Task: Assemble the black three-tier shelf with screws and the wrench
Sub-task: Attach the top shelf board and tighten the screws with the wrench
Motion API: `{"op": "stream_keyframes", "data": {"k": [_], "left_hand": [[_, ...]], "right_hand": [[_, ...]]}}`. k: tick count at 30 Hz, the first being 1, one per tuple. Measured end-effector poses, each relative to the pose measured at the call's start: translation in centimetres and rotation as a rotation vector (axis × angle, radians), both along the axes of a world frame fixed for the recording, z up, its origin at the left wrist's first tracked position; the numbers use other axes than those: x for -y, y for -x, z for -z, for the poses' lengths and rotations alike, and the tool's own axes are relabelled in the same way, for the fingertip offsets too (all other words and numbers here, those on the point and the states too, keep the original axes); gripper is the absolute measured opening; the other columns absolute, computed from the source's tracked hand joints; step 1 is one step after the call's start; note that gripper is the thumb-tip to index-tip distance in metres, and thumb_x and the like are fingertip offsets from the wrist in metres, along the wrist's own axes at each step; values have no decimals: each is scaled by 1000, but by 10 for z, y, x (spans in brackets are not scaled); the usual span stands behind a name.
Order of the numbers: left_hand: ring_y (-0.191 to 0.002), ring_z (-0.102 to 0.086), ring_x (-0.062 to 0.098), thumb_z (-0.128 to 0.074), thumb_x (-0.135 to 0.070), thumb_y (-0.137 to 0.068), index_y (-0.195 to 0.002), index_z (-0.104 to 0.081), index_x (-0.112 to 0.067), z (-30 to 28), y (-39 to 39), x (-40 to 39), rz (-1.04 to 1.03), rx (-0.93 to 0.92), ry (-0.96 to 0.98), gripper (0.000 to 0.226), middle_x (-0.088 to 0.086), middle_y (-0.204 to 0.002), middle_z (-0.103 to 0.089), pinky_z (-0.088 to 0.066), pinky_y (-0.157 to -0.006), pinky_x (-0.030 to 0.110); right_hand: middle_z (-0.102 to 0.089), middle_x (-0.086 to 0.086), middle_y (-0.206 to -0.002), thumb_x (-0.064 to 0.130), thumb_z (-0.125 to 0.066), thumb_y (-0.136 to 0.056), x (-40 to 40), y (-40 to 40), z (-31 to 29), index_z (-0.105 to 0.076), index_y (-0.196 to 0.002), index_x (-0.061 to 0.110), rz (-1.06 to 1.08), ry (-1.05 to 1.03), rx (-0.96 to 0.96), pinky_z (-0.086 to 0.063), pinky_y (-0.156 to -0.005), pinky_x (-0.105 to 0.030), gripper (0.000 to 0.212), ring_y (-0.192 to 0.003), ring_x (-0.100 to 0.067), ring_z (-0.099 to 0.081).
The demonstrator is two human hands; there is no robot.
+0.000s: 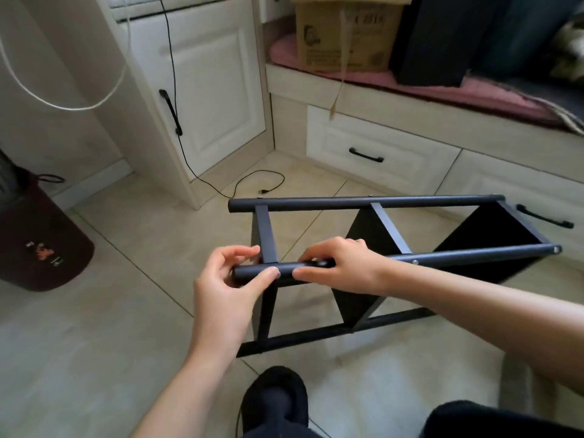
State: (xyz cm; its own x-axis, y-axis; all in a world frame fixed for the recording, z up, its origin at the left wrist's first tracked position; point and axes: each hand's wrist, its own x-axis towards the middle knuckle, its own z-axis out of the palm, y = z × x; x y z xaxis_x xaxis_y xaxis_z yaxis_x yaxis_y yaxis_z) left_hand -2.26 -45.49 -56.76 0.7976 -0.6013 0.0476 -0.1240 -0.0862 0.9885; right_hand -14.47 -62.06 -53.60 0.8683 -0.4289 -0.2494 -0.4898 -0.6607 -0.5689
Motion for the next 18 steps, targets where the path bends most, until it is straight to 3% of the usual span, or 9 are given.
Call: {"op": "stream_keyframes", "data": {"k": [4,6,8,10,12,15,18], "left_hand": [[-100,-66,-8,-89,-10,-71,-118,-47,-42,-39,0,13,13,-15,87,71,-19,-114,-70,-50,-76,6],[-106,-63,-11,-88,-11,-72,-126,-43,-42,-52,3,18,55,-13,48,77,-24,-113,-64,-49,-80,7],[-117,-60,-4,-86,-14,-76,-135,-41,-34,-64,9,22,80,51,-26,77,-29,-113,-59,-44,-88,11],[-126,-55,8,-82,-21,-81,-143,-42,-29,-79,17,24,78,168,-108,74,-27,-119,-57,-42,-94,15],[-136,-48,14,-76,-27,-87,-149,-38,-33,-94,28,26,85,286,-144,73,-15,-140,-54,-43,-108,31],[-147,-33,15,-69,-31,-92,-153,-34,-32,-119,45,31,83,447,-101,70,-8,-156,-42,-28,-121,52],[-148,-31,13,-65,-31,-95,-152,-39,-24,-141,60,43,32,640,-90,64,-4,-156,-43,-8,-126,44]], "right_hand": [[-67,8,-76,62,-56,-89,8,6,-43,-72,-100,30,81,-137,138,-43,-93,-42,37,-80,-9,-61],[-65,8,-70,55,-59,-91,12,10,-64,-73,-92,31,110,-217,237,-48,-77,-30,27,-66,-1,-57],[-65,7,-68,50,-61,-91,13,16,-85,-74,-86,31,153,-253,333,-47,-66,-23,24,-60,-2,-55],[-66,3,-70,51,-62,-91,15,25,-103,-76,-86,28,200,-283,420,-48,-67,-25,28,-62,-7,-56],[-66,-1,-73,54,-62,-90,17,36,-117,-77,-88,25,236,-320,499,-49,-69,-28,33,-65,-12,-57],[-67,-4,-76,61,-64,-82,19,55,-131,-78,-93,21,296,-400,611,-48,-70,-31,44,-67,-16,-57],[-67,-7,-77,60,-69,-76,20,74,-137,-79,-92,17,383,-500,713,-46,-69,-33,47,-66,-18,-57]]}}
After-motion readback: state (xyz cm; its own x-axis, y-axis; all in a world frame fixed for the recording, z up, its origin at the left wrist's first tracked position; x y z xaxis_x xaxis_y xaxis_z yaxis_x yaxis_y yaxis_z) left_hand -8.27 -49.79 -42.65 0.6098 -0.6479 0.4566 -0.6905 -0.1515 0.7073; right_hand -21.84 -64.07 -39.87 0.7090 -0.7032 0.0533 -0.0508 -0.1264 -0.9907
